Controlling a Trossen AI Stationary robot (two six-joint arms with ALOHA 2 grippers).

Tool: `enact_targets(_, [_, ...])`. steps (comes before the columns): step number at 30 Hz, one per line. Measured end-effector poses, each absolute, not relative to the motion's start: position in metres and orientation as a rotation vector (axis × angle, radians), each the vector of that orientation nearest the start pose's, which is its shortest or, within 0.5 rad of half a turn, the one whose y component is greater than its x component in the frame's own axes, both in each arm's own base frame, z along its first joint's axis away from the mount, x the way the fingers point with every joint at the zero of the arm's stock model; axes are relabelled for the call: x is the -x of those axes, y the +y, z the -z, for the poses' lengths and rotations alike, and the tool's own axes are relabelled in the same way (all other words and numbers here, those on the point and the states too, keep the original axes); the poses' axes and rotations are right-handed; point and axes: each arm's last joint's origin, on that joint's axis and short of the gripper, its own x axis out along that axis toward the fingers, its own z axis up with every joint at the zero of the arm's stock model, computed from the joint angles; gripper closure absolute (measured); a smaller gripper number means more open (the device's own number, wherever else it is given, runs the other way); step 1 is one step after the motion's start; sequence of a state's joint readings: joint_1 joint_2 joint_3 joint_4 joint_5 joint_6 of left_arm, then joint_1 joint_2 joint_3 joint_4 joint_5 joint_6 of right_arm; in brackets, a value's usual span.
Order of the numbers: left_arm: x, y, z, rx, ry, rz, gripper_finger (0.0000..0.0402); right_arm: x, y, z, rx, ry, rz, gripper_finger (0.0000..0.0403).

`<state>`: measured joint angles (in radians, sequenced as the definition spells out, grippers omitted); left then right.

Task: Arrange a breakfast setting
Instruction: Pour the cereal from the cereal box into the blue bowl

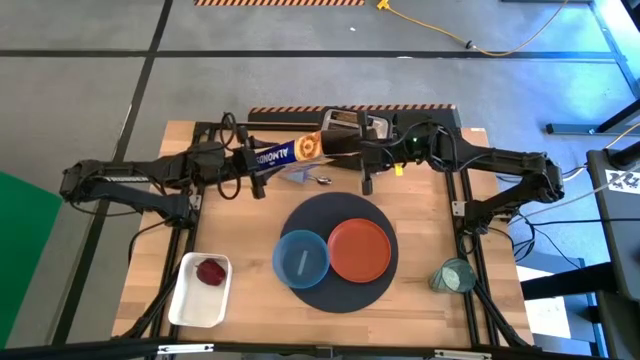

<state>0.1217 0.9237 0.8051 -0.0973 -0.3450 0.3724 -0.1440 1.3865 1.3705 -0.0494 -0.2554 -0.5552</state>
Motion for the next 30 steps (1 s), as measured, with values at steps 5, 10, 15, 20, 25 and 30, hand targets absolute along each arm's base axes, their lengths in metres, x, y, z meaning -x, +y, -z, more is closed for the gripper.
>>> enact_targets(5, [-0.201, 0.036, -0.321, -0.405, 0.333, -0.355, 0.0197, -0.311, -0.038, -0.413, 0.542, 0.033, -0.127, 0.0403])
enact_targets(10, [-0.201, 0.036, -0.32, -0.458, 0.353, -0.342, 0.0268, -0.311, -0.037, -0.412, 0.537, 0.034, -0.147, 0.0402])
enact_targets(15, [-0.2, 0.036, -0.319, -0.466, 0.36, -0.362, 0.0314, -0.31, -0.038, -0.41, 0.514, 0.065, -0.129, 0.0377])
enact_targets(20, [-0.2, 0.037, -0.319, -0.474, 0.377, -0.402, 0.0324, -0.292, -0.039, -0.42, 0.531, 0.119, 0.008, 0.0295])
enact_targets(25, [-0.196, 0.036, -0.321, -0.474, 0.404, -0.388, 0.0325, -0.257, -0.04, -0.434, 0.425, 0.19, 0.211, 0.0199])
enact_targets(30, [-0.184, 0.026, -0.336, -0.449, 0.565, -0.305, 0.0325, -0.218, -0.039, -0.434, 0.313, 0.333, 0.344, 0.0152])
